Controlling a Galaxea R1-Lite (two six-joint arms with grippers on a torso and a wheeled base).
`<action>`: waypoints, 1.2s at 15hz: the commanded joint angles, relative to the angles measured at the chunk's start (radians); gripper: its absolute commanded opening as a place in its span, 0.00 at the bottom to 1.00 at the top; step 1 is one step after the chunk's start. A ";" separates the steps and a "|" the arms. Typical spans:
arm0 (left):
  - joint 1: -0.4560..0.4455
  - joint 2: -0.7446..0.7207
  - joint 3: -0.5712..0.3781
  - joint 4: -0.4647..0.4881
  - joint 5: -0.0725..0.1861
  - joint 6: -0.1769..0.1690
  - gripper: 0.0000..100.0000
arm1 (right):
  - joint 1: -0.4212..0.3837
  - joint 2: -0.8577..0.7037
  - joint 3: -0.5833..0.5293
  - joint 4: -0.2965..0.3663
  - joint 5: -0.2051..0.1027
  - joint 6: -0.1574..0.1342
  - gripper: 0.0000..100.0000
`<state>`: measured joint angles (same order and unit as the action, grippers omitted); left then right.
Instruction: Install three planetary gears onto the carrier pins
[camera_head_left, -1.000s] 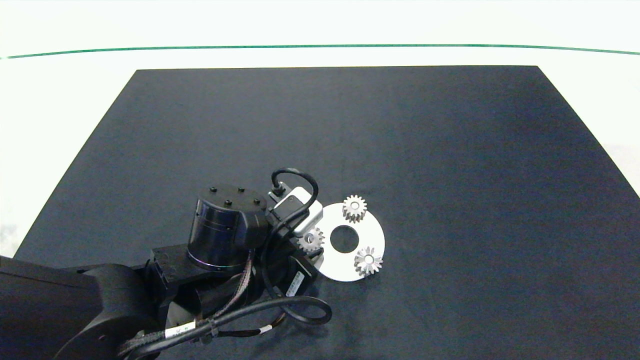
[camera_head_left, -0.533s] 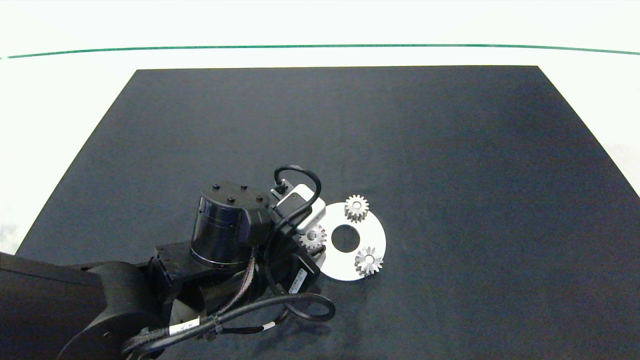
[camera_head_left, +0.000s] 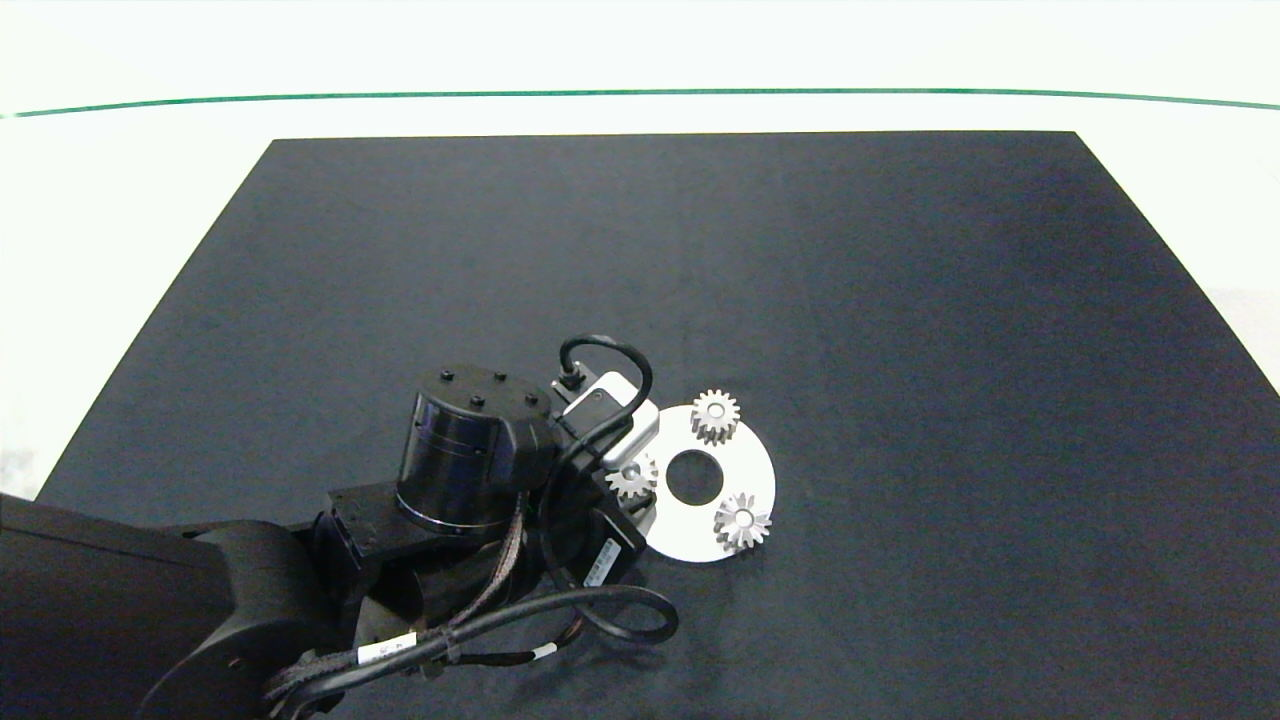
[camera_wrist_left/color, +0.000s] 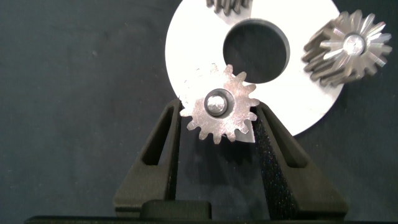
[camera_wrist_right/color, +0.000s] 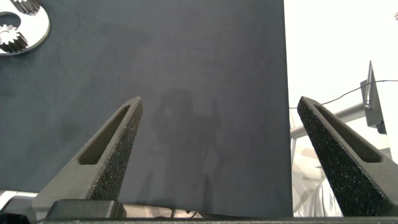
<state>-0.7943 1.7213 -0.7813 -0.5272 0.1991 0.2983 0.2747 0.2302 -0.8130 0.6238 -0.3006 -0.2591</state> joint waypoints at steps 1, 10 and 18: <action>0.001 0.008 -0.010 -0.004 0.002 0.002 0.07 | 0.001 -0.006 0.002 0.004 -0.002 -0.002 1.00; 0.004 0.004 -0.012 0.000 0.002 0.001 1.00 | 0.001 -0.008 0.009 0.002 0.000 -0.002 1.00; 0.073 -0.175 0.028 0.089 0.002 -0.002 1.00 | -0.005 0.003 0.006 0.001 -0.002 0.003 1.00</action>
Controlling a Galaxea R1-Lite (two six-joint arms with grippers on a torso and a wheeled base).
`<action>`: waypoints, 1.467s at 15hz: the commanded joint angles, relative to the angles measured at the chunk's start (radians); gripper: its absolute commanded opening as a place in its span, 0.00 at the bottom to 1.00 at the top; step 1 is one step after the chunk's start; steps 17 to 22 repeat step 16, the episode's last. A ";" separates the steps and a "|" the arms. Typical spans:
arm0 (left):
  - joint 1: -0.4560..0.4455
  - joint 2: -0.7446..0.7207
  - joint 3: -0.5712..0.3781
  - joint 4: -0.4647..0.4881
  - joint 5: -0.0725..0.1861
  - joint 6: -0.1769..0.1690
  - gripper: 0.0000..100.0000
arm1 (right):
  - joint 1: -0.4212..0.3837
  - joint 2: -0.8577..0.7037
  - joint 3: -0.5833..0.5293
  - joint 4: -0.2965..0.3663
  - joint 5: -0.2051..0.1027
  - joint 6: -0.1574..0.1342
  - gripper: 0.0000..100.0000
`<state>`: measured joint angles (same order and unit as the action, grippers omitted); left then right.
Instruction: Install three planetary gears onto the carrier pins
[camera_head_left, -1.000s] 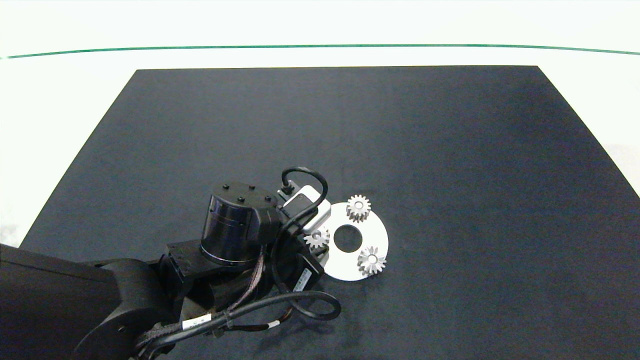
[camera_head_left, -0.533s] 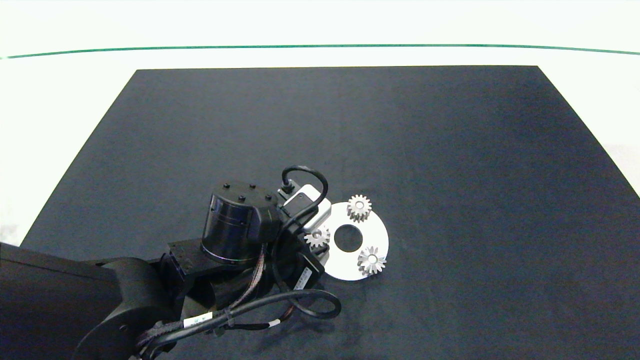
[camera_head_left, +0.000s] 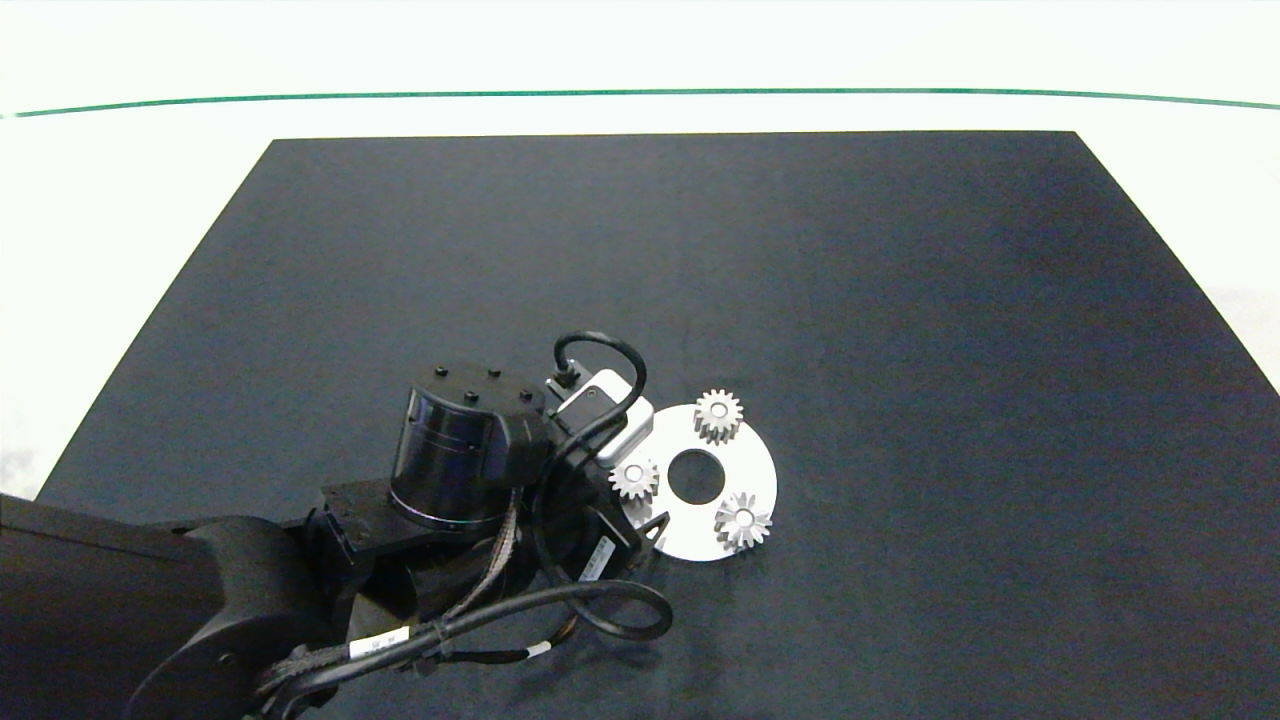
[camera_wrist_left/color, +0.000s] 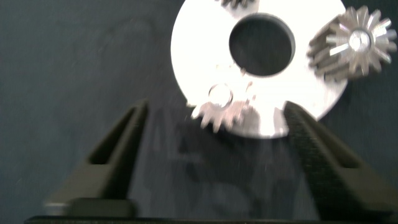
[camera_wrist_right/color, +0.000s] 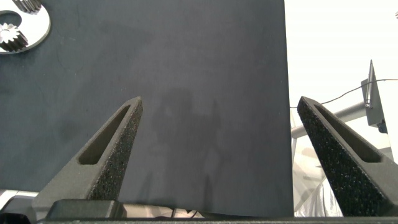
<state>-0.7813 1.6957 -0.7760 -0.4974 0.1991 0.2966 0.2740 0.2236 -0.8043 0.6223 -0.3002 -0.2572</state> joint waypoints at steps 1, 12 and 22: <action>0.076 -0.206 0.023 0.083 0.002 -0.001 1.00 | -0.009 0.011 -0.003 0.000 -0.002 0.003 1.00; 0.743 -1.367 0.145 0.743 0.002 -0.008 1.00 | -0.256 -0.171 0.186 0.000 0.019 0.015 1.00; 0.787 -1.613 0.268 0.798 -0.009 -0.008 1.00 | -0.274 -0.224 0.289 -0.015 0.113 0.029 1.00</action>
